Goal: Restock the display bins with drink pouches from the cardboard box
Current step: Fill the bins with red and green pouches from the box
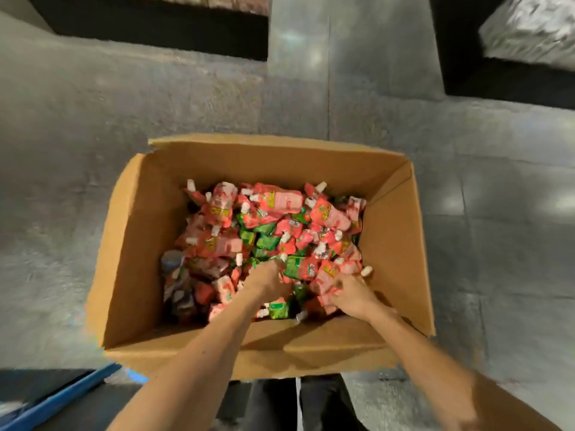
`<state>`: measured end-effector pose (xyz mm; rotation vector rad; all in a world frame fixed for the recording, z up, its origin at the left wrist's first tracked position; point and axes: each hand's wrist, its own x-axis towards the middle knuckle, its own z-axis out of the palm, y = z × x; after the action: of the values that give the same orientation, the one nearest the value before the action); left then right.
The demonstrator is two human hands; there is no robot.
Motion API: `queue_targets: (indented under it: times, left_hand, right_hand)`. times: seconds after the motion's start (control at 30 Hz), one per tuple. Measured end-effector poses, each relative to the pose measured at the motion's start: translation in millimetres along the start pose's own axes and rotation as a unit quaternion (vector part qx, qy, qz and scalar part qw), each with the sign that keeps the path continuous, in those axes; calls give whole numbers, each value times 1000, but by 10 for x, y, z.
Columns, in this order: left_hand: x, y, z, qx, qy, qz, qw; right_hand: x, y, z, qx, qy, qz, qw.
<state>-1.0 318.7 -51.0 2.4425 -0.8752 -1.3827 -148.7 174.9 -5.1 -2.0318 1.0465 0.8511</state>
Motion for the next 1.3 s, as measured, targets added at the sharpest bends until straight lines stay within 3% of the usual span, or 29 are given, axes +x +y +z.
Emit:
queue_targets:
  times: [0.2, 0.43, 0.53, 0.67, 0.83, 0.97, 1.1, 1.3]
  left_hand:
    - [679, 106, 359, 202, -34, 146, 968]
    - [992, -31, 566, 352, -32, 146, 924]
    - [1007, -64, 469, 337, -40, 135, 931]
    - [843, -310, 181, 182, -52, 65, 980]
    - [589, -512, -28, 80, -69, -5, 994]
    - [468, -488, 210, 91, -92, -10, 991]
    - [444, -257, 501, 211, -110, -62, 969]
    - [572, -172, 709, 310, -99, -105, 940]
  right_hand:
    - [452, 46, 208, -33, -17, 41, 998]
    - [723, 83, 385, -60, -52, 25, 997]
    - [811, 48, 458, -81, -46, 0, 996]
    - [905, -127, 662, -162, -68, -36, 984]
    - [1017, -310, 893, -286, -32, -43, 957]
    - [1098, -250, 995, -305, -2, -17, 952]
    - [1141, -138, 966, -285, 13, -32, 958]
    - [1241, -26, 683, -140, -18, -33, 989]
